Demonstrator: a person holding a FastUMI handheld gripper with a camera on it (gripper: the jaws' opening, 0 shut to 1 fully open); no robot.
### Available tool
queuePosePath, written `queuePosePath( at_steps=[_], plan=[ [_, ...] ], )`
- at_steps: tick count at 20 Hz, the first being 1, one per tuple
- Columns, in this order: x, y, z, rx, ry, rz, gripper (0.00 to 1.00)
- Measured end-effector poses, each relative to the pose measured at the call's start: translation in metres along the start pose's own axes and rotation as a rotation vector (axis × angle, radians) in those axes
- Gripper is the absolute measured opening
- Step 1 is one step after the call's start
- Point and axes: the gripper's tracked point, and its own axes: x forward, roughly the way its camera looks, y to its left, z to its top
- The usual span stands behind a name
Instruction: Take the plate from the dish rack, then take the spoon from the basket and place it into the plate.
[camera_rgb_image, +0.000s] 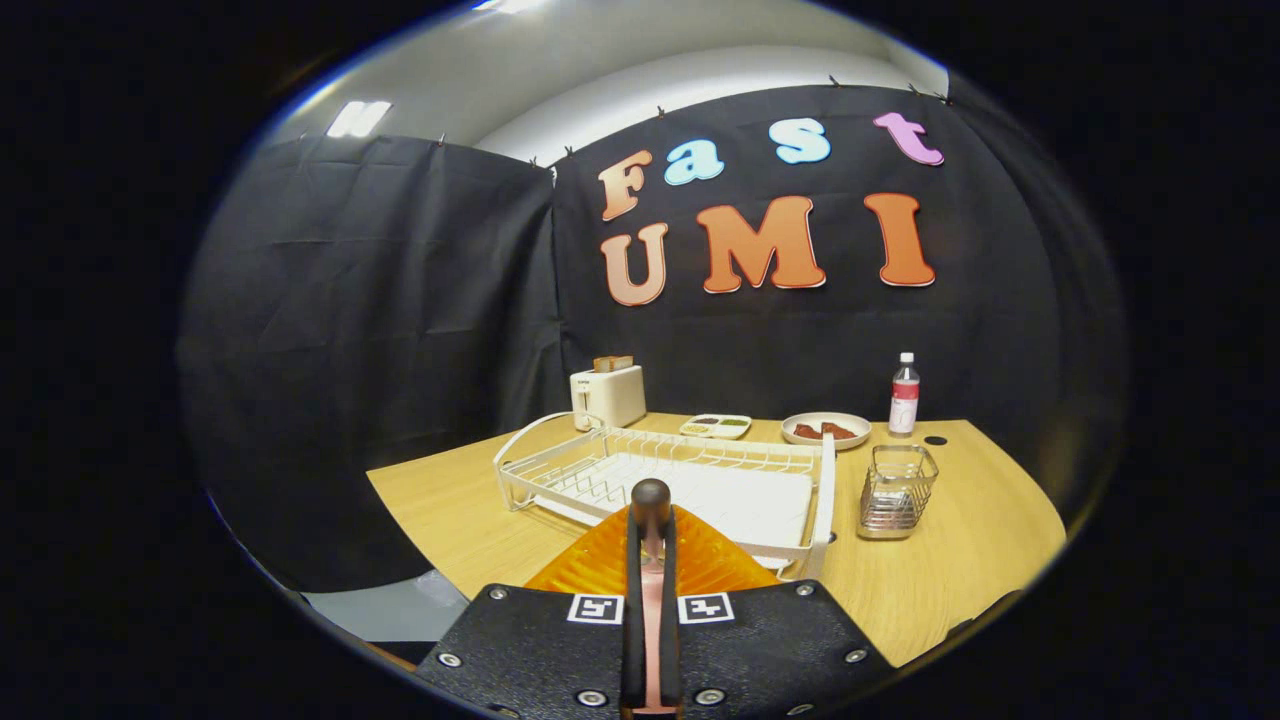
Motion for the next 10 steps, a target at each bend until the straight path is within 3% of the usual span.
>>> queuePosePath(
  at_steps=[10],
  plan=[
    [-0.010, 0.003, -0.046, -0.001, 0.076, 0.030, 0.06]
  ],
)
